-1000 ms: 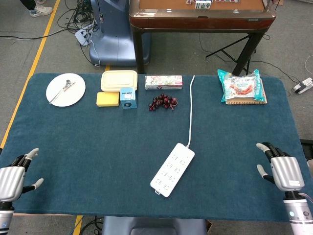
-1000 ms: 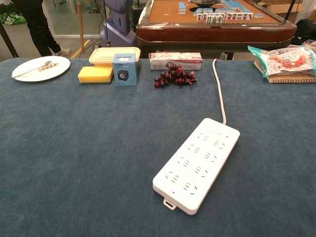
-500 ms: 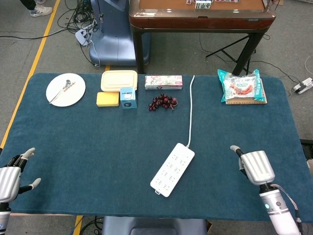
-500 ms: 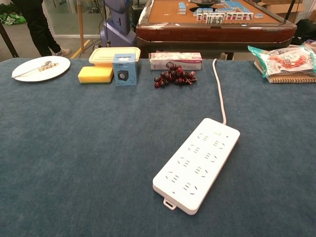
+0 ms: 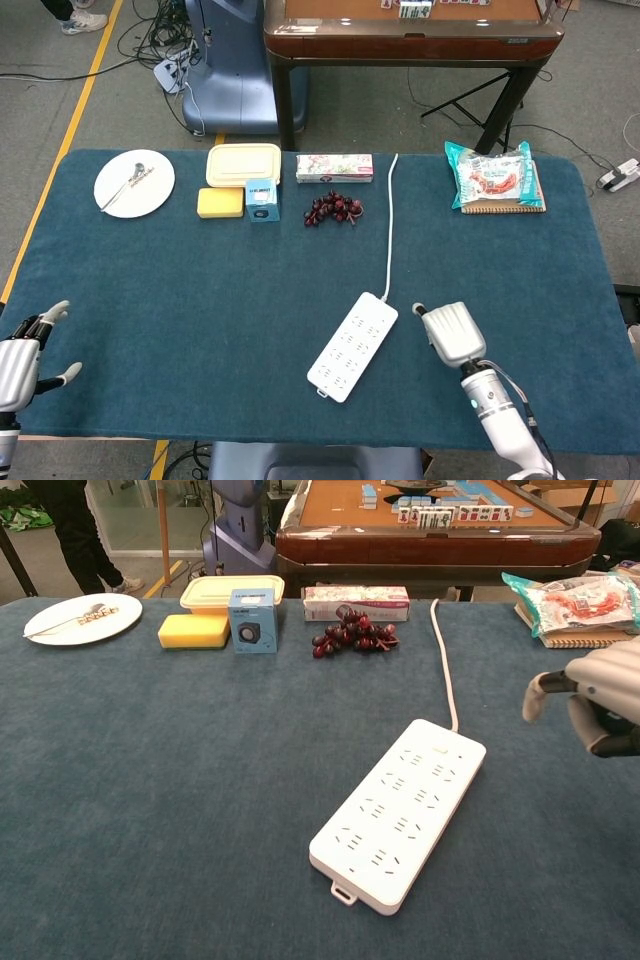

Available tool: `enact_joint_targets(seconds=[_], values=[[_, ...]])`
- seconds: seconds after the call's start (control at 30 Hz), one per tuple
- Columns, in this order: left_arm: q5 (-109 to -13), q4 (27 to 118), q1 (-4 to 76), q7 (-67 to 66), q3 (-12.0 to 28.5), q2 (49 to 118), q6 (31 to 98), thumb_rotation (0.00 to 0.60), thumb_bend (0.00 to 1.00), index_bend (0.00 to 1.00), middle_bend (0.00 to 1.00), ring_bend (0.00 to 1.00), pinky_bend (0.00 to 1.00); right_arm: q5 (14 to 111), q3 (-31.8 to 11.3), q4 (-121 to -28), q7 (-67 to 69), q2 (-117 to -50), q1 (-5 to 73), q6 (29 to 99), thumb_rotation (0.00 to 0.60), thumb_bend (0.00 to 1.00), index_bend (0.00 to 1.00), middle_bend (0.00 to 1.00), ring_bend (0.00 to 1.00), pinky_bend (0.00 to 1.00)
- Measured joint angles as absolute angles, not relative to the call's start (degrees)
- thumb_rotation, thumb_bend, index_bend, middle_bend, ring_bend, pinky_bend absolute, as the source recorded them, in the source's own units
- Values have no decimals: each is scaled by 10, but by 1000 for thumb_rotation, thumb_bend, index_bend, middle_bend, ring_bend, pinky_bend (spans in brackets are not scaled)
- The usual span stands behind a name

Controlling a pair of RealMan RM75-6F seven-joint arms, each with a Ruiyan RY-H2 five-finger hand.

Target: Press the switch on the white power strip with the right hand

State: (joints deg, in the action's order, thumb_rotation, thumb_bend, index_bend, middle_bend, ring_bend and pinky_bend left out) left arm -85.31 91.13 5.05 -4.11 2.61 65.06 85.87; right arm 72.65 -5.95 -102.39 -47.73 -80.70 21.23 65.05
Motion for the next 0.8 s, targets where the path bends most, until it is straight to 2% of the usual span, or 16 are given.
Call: enact_joint_targets(seconds=[0.47, 0.8], values=[[-848, 909, 50, -31, 26, 648, 853, 600, 156, 170, 289, 261, 556, 698, -48, -969, -503, -893, 258, 633, 600, 975, 344, 1000, 1000, 1000], [-848, 908, 50, -31, 25, 649, 850, 600, 156, 170, 289, 261, 556, 710, -43, -966, -487, -902, 271, 646, 600, 975, 344, 1000, 1000, 1000]])
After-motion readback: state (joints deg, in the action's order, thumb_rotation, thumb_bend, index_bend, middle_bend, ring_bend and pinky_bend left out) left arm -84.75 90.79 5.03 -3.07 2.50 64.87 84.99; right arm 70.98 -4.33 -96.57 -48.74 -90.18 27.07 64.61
